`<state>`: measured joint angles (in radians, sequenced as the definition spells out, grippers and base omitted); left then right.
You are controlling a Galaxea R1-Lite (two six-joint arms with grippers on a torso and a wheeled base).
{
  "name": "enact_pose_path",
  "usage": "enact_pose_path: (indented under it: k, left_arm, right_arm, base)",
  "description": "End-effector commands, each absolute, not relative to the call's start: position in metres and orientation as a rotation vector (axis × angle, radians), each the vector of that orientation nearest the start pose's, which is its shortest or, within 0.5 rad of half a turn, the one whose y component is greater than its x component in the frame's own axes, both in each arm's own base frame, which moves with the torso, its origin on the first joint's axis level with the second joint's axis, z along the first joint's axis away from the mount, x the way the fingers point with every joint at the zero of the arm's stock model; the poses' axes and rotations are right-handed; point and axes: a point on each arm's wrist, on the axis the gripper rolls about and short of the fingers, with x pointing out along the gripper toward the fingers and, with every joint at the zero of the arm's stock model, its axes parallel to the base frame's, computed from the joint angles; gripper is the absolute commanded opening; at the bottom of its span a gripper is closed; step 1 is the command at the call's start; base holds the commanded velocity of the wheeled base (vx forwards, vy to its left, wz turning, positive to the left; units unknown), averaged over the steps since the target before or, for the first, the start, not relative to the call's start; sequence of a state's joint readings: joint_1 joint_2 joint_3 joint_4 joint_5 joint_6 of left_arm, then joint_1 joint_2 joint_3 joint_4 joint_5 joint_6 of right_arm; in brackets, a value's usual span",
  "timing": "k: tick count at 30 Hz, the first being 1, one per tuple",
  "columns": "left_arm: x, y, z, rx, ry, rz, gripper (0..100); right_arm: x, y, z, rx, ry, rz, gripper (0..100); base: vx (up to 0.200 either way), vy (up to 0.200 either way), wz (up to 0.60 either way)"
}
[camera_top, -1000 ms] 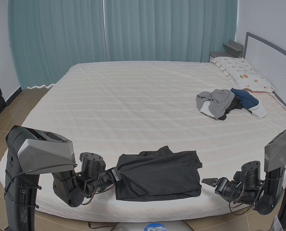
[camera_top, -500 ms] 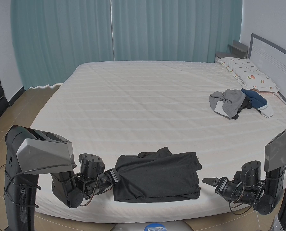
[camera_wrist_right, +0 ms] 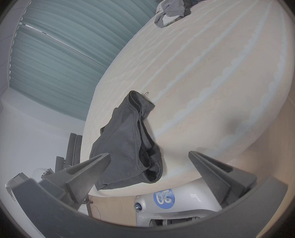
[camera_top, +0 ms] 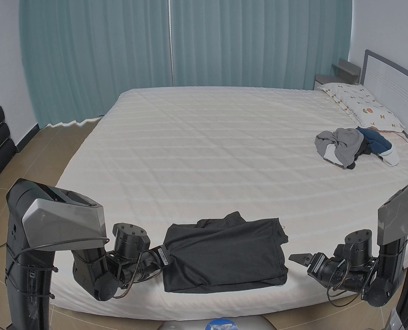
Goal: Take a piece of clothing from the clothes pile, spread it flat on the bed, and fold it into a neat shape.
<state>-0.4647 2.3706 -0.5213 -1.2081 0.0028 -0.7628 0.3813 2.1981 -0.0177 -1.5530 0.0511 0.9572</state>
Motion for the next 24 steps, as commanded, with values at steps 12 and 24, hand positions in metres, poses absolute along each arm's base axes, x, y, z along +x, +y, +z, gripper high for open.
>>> enact_pose_path:
  k: [12,24]
  left_arm:
    - [0.276,-0.149,-0.035,-0.565,0.776,-0.207,100]
    - [0.311,-0.165,-0.024,-0.667,0.669,-0.235,100]
  right_arm:
    - [0.201,0.082,-0.004,0.805,0.773,0.083,100]
    - [0.201,0.082,-0.003,0.803,0.772,0.086,100]
  base:
    - [0.000,0.000,0.00]
    - [0.000,0.000,0.00]
